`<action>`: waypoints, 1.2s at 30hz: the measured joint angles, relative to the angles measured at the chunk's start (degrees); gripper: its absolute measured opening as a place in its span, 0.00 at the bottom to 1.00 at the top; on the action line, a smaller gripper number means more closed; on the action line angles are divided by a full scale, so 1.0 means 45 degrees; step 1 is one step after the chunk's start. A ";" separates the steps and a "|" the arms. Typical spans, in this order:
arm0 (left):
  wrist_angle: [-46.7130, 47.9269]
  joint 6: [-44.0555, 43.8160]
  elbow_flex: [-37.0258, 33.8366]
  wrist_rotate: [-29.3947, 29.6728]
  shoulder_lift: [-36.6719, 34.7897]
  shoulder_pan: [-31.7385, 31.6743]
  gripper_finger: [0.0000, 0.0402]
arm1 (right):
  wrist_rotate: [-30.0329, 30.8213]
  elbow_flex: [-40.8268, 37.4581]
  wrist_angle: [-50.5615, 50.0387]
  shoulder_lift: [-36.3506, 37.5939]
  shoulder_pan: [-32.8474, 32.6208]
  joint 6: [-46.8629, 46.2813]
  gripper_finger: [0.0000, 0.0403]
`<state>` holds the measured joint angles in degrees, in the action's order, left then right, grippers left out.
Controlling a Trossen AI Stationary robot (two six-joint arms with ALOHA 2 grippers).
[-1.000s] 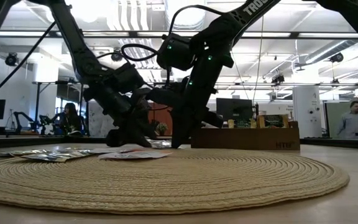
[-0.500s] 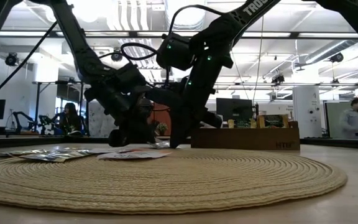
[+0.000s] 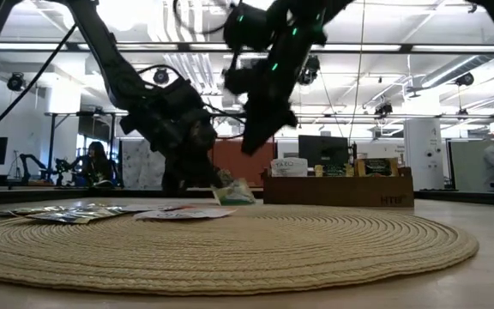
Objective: Pick & Place Tea
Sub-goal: Put the lemon tea bag into the middle section of the wooden organizer
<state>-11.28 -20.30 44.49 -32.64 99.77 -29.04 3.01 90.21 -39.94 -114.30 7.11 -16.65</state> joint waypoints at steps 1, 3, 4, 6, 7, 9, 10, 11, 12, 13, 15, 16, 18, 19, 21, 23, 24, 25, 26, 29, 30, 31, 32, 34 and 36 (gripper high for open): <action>0.0072 0.0278 -0.0001 0.0009 -0.0131 0.0001 0.00 | 0.0009 0.0063 -0.0373 0.0263 0.0002 0.0662 0.15; 0.0056 0.1057 -0.0005 0.0026 -0.0486 0.0093 0.00 | 0.0000 0.0110 -0.0805 0.0835 0.0018 0.2093 0.20; 0.0076 0.1562 -0.0005 0.0084 -0.0734 0.0194 0.00 | 0.0001 0.0111 -0.1025 0.1122 0.0015 0.2836 0.22; 0.0110 0.2748 0.0000 0.0320 -0.1203 0.0459 0.00 | 0.0009 0.0109 -0.1176 0.1554 0.0015 0.4158 0.26; 0.0201 0.3335 0.0000 0.0542 -0.1412 0.0636 0.00 | 0.0005 0.0109 -0.1195 0.1729 0.0010 0.4697 0.28; 0.0240 0.4620 0.0000 0.1359 -0.1789 0.1046 0.00 | 0.0022 0.0109 -0.1239 0.1932 0.0010 0.5665 0.32; 0.0265 0.5271 0.0000 0.1753 -0.1953 0.1276 0.00 | 0.0024 0.0110 -0.1254 0.2007 0.0005 0.6060 0.34; 0.0261 0.5841 0.0000 0.2102 -0.2101 0.1499 0.00 | 0.0029 0.0115 -0.1267 0.2035 0.0005 0.6362 0.35; 0.0270 0.6371 0.0000 0.2433 -0.2209 0.1742 0.00 | 0.0029 0.0119 -0.1255 0.2050 0.0005 0.6513 0.37; 0.0270 0.6760 0.0008 0.2755 -0.2261 0.1977 0.00 | 0.0029 0.0119 -0.1286 0.2050 0.0005 0.6564 0.38; 0.0778 0.7139 0.0232 0.3224 -0.2303 0.2305 0.00 | 0.0024 0.0111 -0.1382 0.2050 0.0015 0.6531 0.39; 0.1071 0.7274 0.0417 0.3450 -0.2303 0.2411 0.00 | 0.0024 0.0099 -0.1378 0.2008 0.0015 0.6501 0.40; 0.1742 0.7637 0.0881 0.3807 -0.2288 0.2477 0.00 | 0.0024 0.0101 -0.1375 0.1950 0.0015 0.6324 0.41; 0.2074 0.7881 0.1129 0.3853 -0.2255 0.2477 0.00 | 0.0023 0.0099 -0.1372 0.1925 0.0015 0.6163 0.41; 0.2793 0.8409 0.1622 0.3969 -0.2164 0.2467 0.00 | 0.0013 0.0099 -0.1271 0.1844 0.0010 0.5966 0.41; 0.3118 0.8914 0.2049 0.3982 -0.2116 0.2480 0.00 | 0.0000 0.0099 -0.1269 0.1778 0.0010 0.5776 0.41; 0.3133 0.9083 0.2269 0.3982 -0.2114 0.2482 0.00 | -0.0001 0.0099 -0.1223 0.1717 0.0010 0.5682 0.41; 0.3202 0.9222 0.2487 0.3978 -0.2114 0.2477 0.00 | 0.0000 0.0099 -0.1224 0.1691 0.0010 0.5554 0.41; 0.3331 0.9310 0.2695 0.3987 -0.2114 0.2473 0.00 | 0.0004 0.0092 -0.1238 0.1671 0.0014 0.5398 0.41; 0.3701 0.9591 0.3085 0.3982 -0.2114 0.2515 0.00 | 0.0028 0.0094 -0.1087 0.1681 0.0039 0.4905 0.40; 0.3747 0.9680 0.3165 0.3975 -0.2114 0.2548 0.00 | 0.0079 0.0094 -0.1034 0.1685 0.0046 0.4730 0.40; 0.3856 0.9780 0.3224 0.3987 -0.2114 0.2567 0.00 | 0.0161 0.0094 -0.1052 0.1685 0.0047 0.4583 0.39; 0.3902 0.9844 0.3257 0.3974 -0.2114 0.2585 0.00 | 0.0262 0.0094 -0.1083 0.1685 0.0044 0.4428 0.39; 0.3997 0.9869 0.3274 0.3987 -0.2111 0.2633 0.00 | 0.0306 0.0094 -0.1074 0.1685 0.0044 0.4226 0.37; 0.4051 0.9873 0.3241 0.3969 -0.2109 0.2704 0.00 | 0.0316 0.0094 -0.1070 0.1685 0.0044 0.4056 0.34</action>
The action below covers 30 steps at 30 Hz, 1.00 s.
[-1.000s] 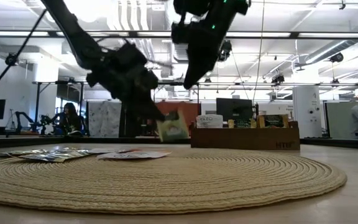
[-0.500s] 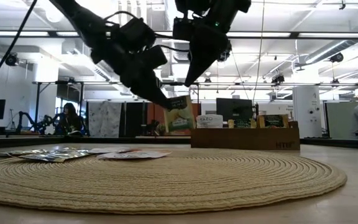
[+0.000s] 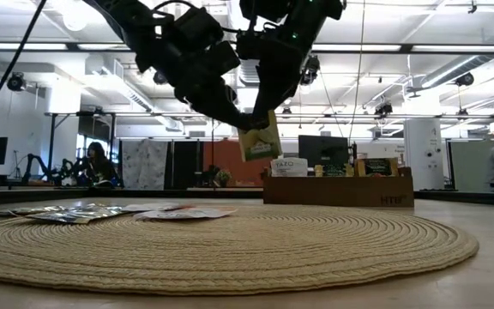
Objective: Pick & Place Tea
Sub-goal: Put the lemon tea bag into the middle section of the wooden organizer
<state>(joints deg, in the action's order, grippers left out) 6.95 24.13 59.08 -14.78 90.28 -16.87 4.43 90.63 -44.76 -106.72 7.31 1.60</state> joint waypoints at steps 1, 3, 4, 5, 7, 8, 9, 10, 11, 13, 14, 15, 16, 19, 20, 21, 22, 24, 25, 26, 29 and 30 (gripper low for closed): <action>0.0091 -0.0002 -0.0012 -0.0004 0.0000 0.0041 0.00 | 0.0005 0.0000 0.0002 0.0000 0.0000 -0.0045 0.33; 0.0328 0.0000 -0.0021 -0.0021 0.0000 0.0104 0.00 | 0.0015 0.0000 0.0002 -0.0003 0.0000 -0.0130 0.30; 0.0372 -0.0002 -0.0021 -0.0025 0.0000 0.0134 0.00 | 0.0010 0.0000 0.0000 0.0000 0.0007 -0.0180 0.29; 0.0372 -0.0002 -0.0021 -0.0021 0.0000 0.0158 0.00 | 0.0013 0.0000 0.0002 -0.0002 0.0016 -0.0183 0.27; 0.0372 -0.0002 -0.0017 -0.0026 0.0000 0.0190 0.00 | 0.0010 0.0000 0.0002 0.0000 0.0044 -0.0183 0.24; 0.0376 -0.0002 -0.0004 -0.0022 0.0000 0.0191 0.00 | 0.0010 -0.0005 0.0002 -0.0006 0.0044 -0.0183 0.22; 0.0387 -0.0002 0.0028 -0.0023 0.0000 0.0191 0.00 | 0.0010 -0.0005 0.0011 -0.0038 0.0044 -0.0178 0.20; 0.0392 -0.0004 0.0052 -0.0014 0.0002 0.0191 0.00 | 0.0005 -0.0005 0.0016 -0.0039 0.0044 -0.0196 0.18; 0.0414 -0.0002 0.0067 -0.0013 0.0000 0.0191 0.00 | -0.0001 -0.0010 0.0007 -0.0039 0.0051 -0.0215 0.16; 0.0416 -0.0002 0.0086 -0.0016 0.0000 0.0191 0.00 | -0.0007 -0.0010 -0.0003 -0.0039 0.0053 -0.0276 0.14; 0.0416 -0.0006 0.0087 -0.0011 0.0000 0.0191 0.00 | -0.0010 -0.0013 0.0002 -0.0042 0.0053 -0.0280 0.13; 0.0417 -0.0006 0.0086 -0.0011 0.0000 0.0191 0.00 | -0.0011 -0.0029 0.0006 -0.0044 0.0053 -0.0292 0.12; 0.0416 -0.0006 0.0091 -0.0006 0.0005 0.0191 0.00 | -0.0016 -0.0040 0.0006 -0.0044 0.0053 -0.0344 0.11; 0.0416 -0.0006 0.0091 0.0011 0.0005 0.0191 0.00 | -0.0034 -0.0106 0.0006 -0.0044 0.0053 -0.0502 0.11; 0.0416 -0.0006 0.0091 0.0025 0.0005 0.0191 0.00 | -0.0040 -0.0138 0.0002 -0.0044 0.0043 -0.0547 0.11; 0.0416 -0.0006 0.0091 0.0068 0.0005 0.0194 0.00 | -0.0052 -0.0170 0.0005 -0.0049 0.0044 -0.0606 0.11; 0.0421 -0.0006 0.0091 0.0111 0.0005 0.0196 0.00 | -0.0066 -0.0204 0.0002 -0.0052 0.0044 -0.0666 0.11; 0.0421 -0.0006 0.0091 0.0139 0.0005 0.0194 0.00 | -0.0083 -0.0262 -0.0001 -0.0053 0.0044 -0.0698 0.11; 0.0421 -0.0011 0.0091 0.0148 0.0005 0.0196 0.00 | -0.0081 -0.0278 -0.0003 -0.0055 0.0044 -0.0704 0.11; 0.0423 -0.0016 0.0091 0.0151 0.0005 0.0196 0.00 | -0.0073 -0.0288 -0.0003 -0.0058 0.0045 -0.0726 0.11; 0.0416 -0.0031 0.0096 0.0174 0.0005 0.0196 0.00 | -0.0084 -0.0301 -0.0003 -0.0063 0.0058 -0.0705 0.11; 0.0415 -0.0031 0.0096 0.0184 0.0005 0.0196 0.00 | -0.0087 -0.0301 -0.0003 -0.0063 0.0058 -0.0706 0.10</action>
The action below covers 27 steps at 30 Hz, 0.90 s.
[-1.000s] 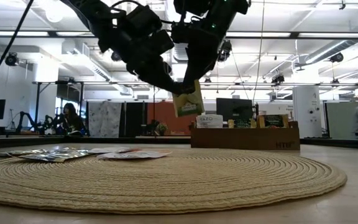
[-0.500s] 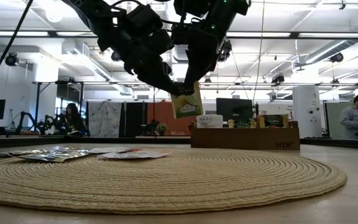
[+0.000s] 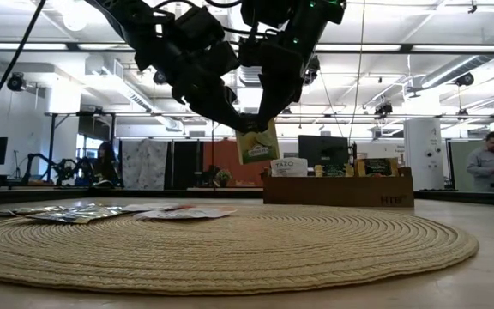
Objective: Pick & Place Tea
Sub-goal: Put the lemon tea bag into the middle section of the wooden organizer
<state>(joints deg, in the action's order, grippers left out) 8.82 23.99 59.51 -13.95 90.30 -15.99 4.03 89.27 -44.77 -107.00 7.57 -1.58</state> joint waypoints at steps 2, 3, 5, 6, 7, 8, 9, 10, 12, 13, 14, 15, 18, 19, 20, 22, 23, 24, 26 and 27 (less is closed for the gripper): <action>-0.0023 0.0000 0.0000 0.0023 0.0000 0.0010 0.00 | -0.0005 -0.0012 0.0005 0.0000 0.0000 -0.0004 0.08; -0.0047 0.0000 0.0000 0.0027 0.0000 0.0010 0.00 | -0.0005 -0.0025 0.0010 0.0000 0.0000 -0.0004 0.07; -0.0076 -0.0012 0.0000 0.0041 0.0000 0.0010 0.00 | -0.0005 -0.0066 0.0029 0.0000 0.0000 -0.0006 0.04; -0.0082 -0.0058 0.0000 0.0041 0.0000 0.0010 0.00 | -0.0010 -0.0090 0.0039 0.0000 0.0000 -0.0006 0.03; -0.0082 -0.0164 0.0000 0.0039 0.0000 0.0010 0.00 | -0.0016 -0.0117 0.0044 0.0000 0.0000 -0.0006 0.02; -0.0124 -0.0296 0.0000 0.0031 -0.0005 0.0010 0.00 | -0.0094 -0.0145 0.0039 0.0000 -0.0005 -0.0002 0.02; -0.0225 -0.0395 0.0020 0.0025 -0.0015 0.0010 0.01 | -0.0243 -0.0179 0.0025 0.0000 -0.0005 -0.0020 0.02; -0.0298 -0.0499 0.0039 -0.0006 -0.0047 0.0010 0.02 | -0.0323 -0.0208 0.0013 -0.0026 -0.0005 -0.0105 0.02; -0.0358 -0.0640 0.0058 -0.0019 -0.0083 0.0019 0.05 | -0.0359 -0.0287 0.0032 -0.0049 -0.0015 -0.0302 0.02; -0.0363 -0.0690 0.0058 -0.0019 -0.0083 0.0019 0.07 | -0.0361 -0.0324 0.0023 -0.0049 -0.0015 -0.0384 0.02; -0.0305 -0.0798 0.0058 -0.0015 -0.0083 0.0018 0.09 | -0.0359 -0.0336 0.0025 -0.0049 -0.0015 -0.0494 0.02; -0.0267 -0.0973 0.0058 -0.0009 -0.0083 0.0015 0.11 | -0.0355 -0.0349 0.0034 -0.0049 -0.0015 -0.0619 0.02; -0.0090 -0.1689 0.0058 -0.0008 -0.0181 0.0019 0.17 | -0.0252 -0.0377 0.0015 -0.0045 -0.0015 -0.0839 0.02; 0.0092 -0.1867 0.0058 0.0000 -0.0255 0.0018 0.18 | -0.0238 -0.0381 -0.0008 -0.0004 -0.0012 -0.0938 0.02; 0.0270 -0.1974 0.0056 0.0008 -0.0337 0.0019 0.19 | -0.0200 -0.0389 -0.0097 0.0039 -0.0002 -0.1000 0.02; 0.0735 -0.2089 -0.0065 0.0045 -0.0623 -0.0006 0.20 | 0.0074 -0.0389 -0.0546 0.0214 -0.0005 -0.1156 0.02; 0.0943 -0.2106 -0.0162 0.0109 -0.0780 -0.0010 0.20 | 0.0273 -0.0389 -0.0944 0.0317 -0.0004 -0.1192 0.02; 0.1091 -0.2136 -0.0275 0.0167 -0.0978 -0.0020 0.20 | 0.0480 -0.0393 -0.1381 0.0461 0.0014 -0.1224 0.02; 0.1302 -0.2300 -0.0577 0.0311 -0.1354 -0.0034 0.21 | 0.0772 -0.0446 -0.2267 0.0771 0.0086 -0.1362 0.02; 0.1289 -0.2461 -0.0756 0.0405 -0.1571 -0.0046 0.21 | 0.0804 -0.0502 -0.2675 0.0998 0.0200 -0.1408 0.02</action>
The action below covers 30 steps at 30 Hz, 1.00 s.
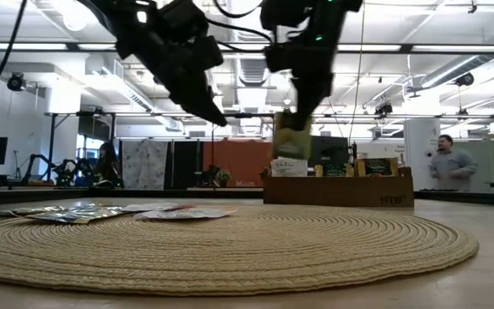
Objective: Pick & Place Tea
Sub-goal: Put the lemon tea bag into the middle section of the wooden organizer
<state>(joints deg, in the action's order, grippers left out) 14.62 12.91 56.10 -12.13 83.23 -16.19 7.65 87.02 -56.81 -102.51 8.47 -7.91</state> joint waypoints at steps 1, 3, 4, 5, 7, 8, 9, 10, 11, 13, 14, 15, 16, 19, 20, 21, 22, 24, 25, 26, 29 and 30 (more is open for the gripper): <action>-0.0045 -0.0129 -0.0187 0.0028 -0.0205 -0.0030 0.21 | -0.0011 -0.0084 -0.0402 0.0228 0.0111 -0.0051 0.02; -0.0106 -0.0436 -0.0617 0.0054 -0.0637 -0.0095 0.21 | -0.0096 -0.0345 -0.0823 0.0806 0.0441 -0.0153 0.02; -0.0131 -0.0588 -0.0801 0.0055 -0.0825 -0.0122 0.21 | -0.0151 -0.0549 -0.0973 0.1119 0.0643 -0.0162 0.02; -0.0186 -0.0777 -0.0982 0.0055 -0.0992 -0.0148 0.21 | -0.0287 -0.0777 -0.1070 0.1453 0.0891 -0.0160 0.02; -0.0420 -0.1212 -0.1370 0.0064 -0.1315 -0.0222 0.21 | -0.0478 -0.1204 -0.1058 0.2017 0.1462 -0.0097 0.02; -0.0681 -0.1458 -0.1574 0.0064 -0.1446 -0.0239 0.21 | -0.0620 -0.1386 -0.1053 0.2211 0.1751 0.0064 0.02; -0.1032 -0.1712 -0.1764 0.0064 -0.1566 -0.0245 0.21 | -0.0769 -0.1536 -0.1052 0.2337 0.2014 0.0272 0.02; -0.1349 -0.1970 -0.1949 0.0085 -0.1667 -0.0246 0.21 | -0.0914 -0.1649 -0.1047 0.2379 0.2225 0.0486 0.02; -0.1651 -0.2214 -0.2127 0.0086 -0.1761 -0.0246 0.21 | -0.1041 -0.1732 -0.1033 0.2389 0.2394 0.0686 0.02; -0.2288 -0.2634 -0.2405 0.0079 -0.1889 -0.0246 0.21 | -0.1099 -0.1839 -0.1033 0.2285 0.2556 0.1224 0.02; -0.2525 -0.2850 -0.2503 0.0074 -0.1922 -0.0246 0.21 | -0.1133 -0.1839 -0.1008 0.2159 0.2549 0.1551 0.02; -0.2585 -0.3024 -0.2542 0.0074 -0.1926 -0.0246 0.21 | -0.1149 -0.1839 -0.1000 0.2013 0.2526 0.1839 0.02; -0.2576 -0.3158 -0.2547 0.0069 -0.1926 -0.0246 0.21 | -0.1157 -0.1844 -0.1009 0.1842 0.2483 0.2119 0.02; -0.2584 -0.3419 -0.2547 0.0066 -0.1916 -0.0246 0.21 | -0.1173 -0.1849 -0.1096 0.1369 0.2351 0.2734 0.02; -0.2580 -0.3485 -0.2547 0.0064 -0.1916 -0.0246 0.21 | -0.1183 -0.1854 -0.1207 0.1249 0.2355 0.2860 0.02; -0.2580 -0.3564 -0.2547 0.0064 -0.1916 -0.0246 0.21 | -0.1178 -0.1854 -0.1300 0.1123 0.2359 0.2943 0.02; -0.2579 -0.3618 -0.2547 0.0064 -0.1916 -0.0246 0.21 | -0.1174 -0.1861 -0.1344 0.1010 0.2363 0.3000 0.02; -0.2580 -0.3654 -0.2547 0.0064 -0.1916 -0.0246 0.21 | -0.1139 -0.1942 -0.1262 0.0904 0.2374 0.3125 0.02; -0.2576 -0.3654 -0.2547 0.0060 -0.1912 -0.0246 0.21 | -0.1129 -0.1993 -0.1140 0.0901 0.2379 0.3170 0.02; -0.2576 -0.3654 -0.2547 0.0060 -0.1912 -0.0246 0.21 | -0.1129 -0.2051 -0.0930 0.0903 0.2384 0.3186 0.02; -0.2576 -0.3649 -0.2547 0.0060 -0.1912 -0.0250 0.21 | -0.1129 -0.2254 -0.0773 0.0916 0.2384 0.3189 0.02; -0.2576 -0.3649 -0.2547 0.0060 -0.1912 -0.0251 0.21 | -0.1129 -0.2350 -0.0758 0.0916 0.2376 0.3189 0.02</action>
<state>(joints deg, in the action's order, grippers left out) 3.03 -3.51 44.64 -11.86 74.63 -17.32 2.57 76.44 -60.22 -98.39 19.16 6.44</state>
